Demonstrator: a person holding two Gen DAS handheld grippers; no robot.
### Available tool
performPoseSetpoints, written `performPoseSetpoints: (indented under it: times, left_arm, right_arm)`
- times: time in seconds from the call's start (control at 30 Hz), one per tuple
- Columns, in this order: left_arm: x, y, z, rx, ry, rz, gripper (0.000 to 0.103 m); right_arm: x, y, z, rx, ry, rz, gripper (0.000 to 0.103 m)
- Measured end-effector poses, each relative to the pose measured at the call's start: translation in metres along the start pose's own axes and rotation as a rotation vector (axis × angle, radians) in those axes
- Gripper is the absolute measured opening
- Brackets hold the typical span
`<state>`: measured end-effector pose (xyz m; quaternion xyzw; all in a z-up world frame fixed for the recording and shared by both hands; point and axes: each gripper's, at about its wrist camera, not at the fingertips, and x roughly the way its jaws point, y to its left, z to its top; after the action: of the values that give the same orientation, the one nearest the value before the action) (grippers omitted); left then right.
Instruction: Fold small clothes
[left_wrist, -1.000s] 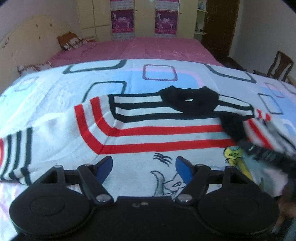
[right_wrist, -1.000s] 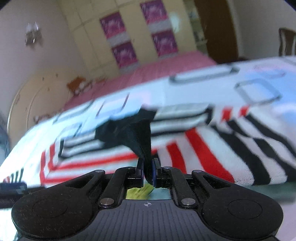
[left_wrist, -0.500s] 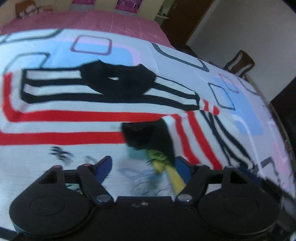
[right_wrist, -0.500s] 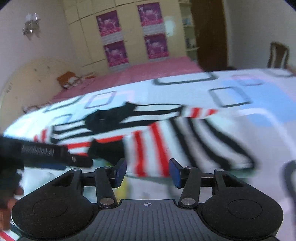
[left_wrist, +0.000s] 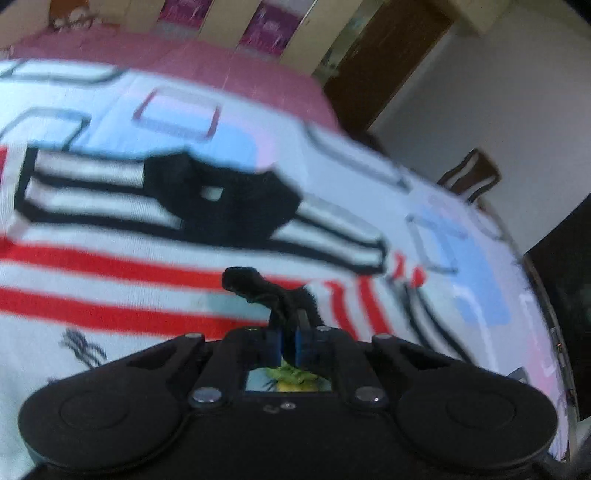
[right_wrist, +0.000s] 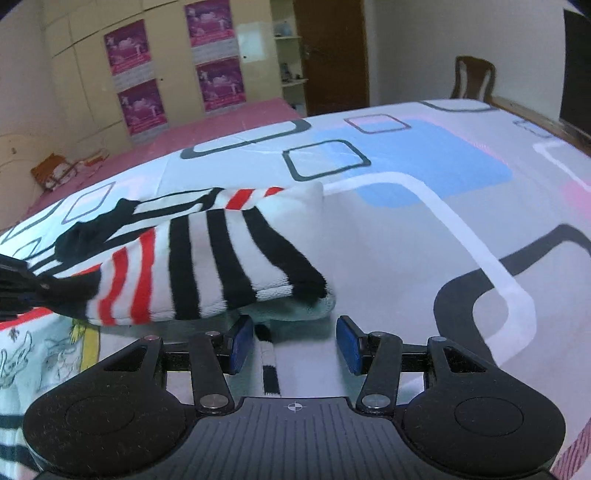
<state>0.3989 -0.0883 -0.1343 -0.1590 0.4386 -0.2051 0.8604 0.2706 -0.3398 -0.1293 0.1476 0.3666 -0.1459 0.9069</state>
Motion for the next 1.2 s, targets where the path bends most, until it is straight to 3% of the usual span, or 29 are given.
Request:
performPoseSetpoints:
  times: [0.13,0.27,0.3,0.33,0.5,0.6,0.67,0.7,0.77,0.8,0.9,1.07,1.2]
  left_arm:
    - [-0.032,0.000,0.016,0.032,-0.074,-0.032,0.006]
    - [-0.045,0.024,0.019,0.055,-0.105,0.052,0.006]
    - [-0.045,0.034,0.018,0.042,-0.100,0.080,0.006]
    - [-0.043,0.044,0.017,0.026,-0.093,0.107,0.006]
    - [-0.028,0.080,-0.001,0.003,-0.026,0.198,0.007]
    - [-0.026,0.085,-0.008,0.009,-0.027,0.211,0.010]
    - [-0.031,0.084,-0.007,0.009,-0.038,0.239,0.028]
    - [-0.036,0.085,-0.005,-0.002,-0.049,0.257,0.031]
    - [-0.049,0.090,-0.005,-0.017,-0.082,0.299,0.053]
    - [-0.058,0.092,-0.006,-0.021,-0.111,0.321,0.054]
    - [-0.072,0.083,-0.006,0.037,-0.164,0.306,0.054]
    - [-0.052,0.046,-0.005,0.157,-0.128,0.205,0.053]
    - [-0.025,0.044,-0.010,0.161,-0.086,0.220,0.053]
  right_arm:
    - [0.007,0.004,0.005,0.020,0.003,0.030,0.050]
    - [0.017,0.014,0.007,0.017,0.026,0.057,0.049]
    - [0.018,0.017,0.007,0.001,0.027,0.051,0.029]
    - [0.021,0.019,0.007,-0.010,0.038,0.048,0.017]
    - [0.016,0.017,0.001,-0.040,0.011,0.018,0.016]
    - [0.017,0.014,-0.005,-0.040,0.025,0.012,0.016]
    - [0.013,0.017,-0.004,-0.076,0.041,0.017,0.016]
    - [0.009,0.016,-0.004,-0.085,0.035,0.024,0.017]
    - [0.000,0.012,-0.003,-0.083,0.037,0.043,0.017]
    - [-0.005,0.010,-0.002,-0.080,0.028,0.050,0.021]
    - [-0.015,0.007,0.007,-0.079,-0.021,0.056,0.045]
    - [0.010,0.011,0.033,-0.050,-0.025,0.083,0.046]
    - [0.044,0.014,0.054,-0.025,0.012,0.097,0.046]
